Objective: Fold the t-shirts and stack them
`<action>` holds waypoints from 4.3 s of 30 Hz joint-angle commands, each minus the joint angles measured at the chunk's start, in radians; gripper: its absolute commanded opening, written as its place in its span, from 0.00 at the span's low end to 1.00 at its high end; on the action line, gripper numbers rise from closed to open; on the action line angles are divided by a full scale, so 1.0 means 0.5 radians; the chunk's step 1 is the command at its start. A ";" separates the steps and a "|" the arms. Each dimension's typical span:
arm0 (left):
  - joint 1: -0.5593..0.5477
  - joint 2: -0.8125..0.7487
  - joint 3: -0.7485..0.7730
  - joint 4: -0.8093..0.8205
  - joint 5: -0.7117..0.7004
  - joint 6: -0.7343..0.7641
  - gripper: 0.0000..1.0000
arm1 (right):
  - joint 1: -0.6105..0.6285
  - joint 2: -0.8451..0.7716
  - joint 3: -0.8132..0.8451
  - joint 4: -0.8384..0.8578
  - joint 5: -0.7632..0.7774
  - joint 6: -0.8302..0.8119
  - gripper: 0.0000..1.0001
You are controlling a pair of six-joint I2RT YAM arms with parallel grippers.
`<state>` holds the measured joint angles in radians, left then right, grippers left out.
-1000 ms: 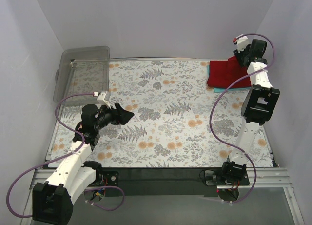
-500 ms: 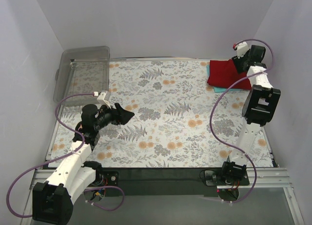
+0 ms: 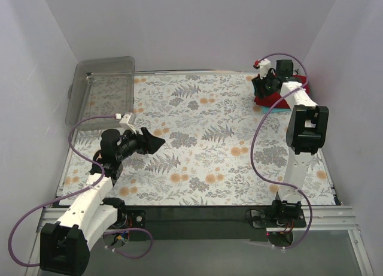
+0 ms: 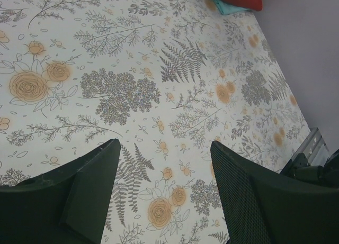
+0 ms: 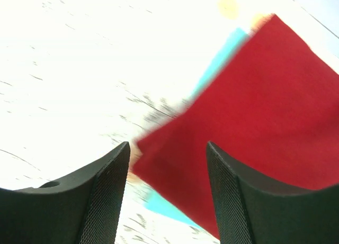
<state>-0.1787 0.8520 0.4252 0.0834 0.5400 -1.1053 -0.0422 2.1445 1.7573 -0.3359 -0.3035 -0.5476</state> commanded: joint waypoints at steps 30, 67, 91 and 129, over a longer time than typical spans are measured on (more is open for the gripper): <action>0.005 0.032 -0.007 0.066 0.058 -0.001 0.64 | 0.225 0.660 0.857 0.184 0.990 0.555 0.46; 0.005 0.020 -0.007 0.060 0.061 -0.001 0.64 | 0.222 0.363 0.431 0.383 0.703 0.338 0.01; 0.005 0.023 -0.004 0.060 0.067 0.008 0.64 | 0.216 0.322 0.360 0.123 0.276 0.052 0.31; 0.005 -0.038 -0.019 0.112 0.123 -0.026 0.64 | 0.216 -0.276 -0.545 0.147 0.684 0.252 0.41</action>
<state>-0.1787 0.8513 0.4194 0.1169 0.5880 -1.1233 0.0666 1.9961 1.4799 -0.3153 -0.0277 -0.4419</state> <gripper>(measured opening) 0.641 0.419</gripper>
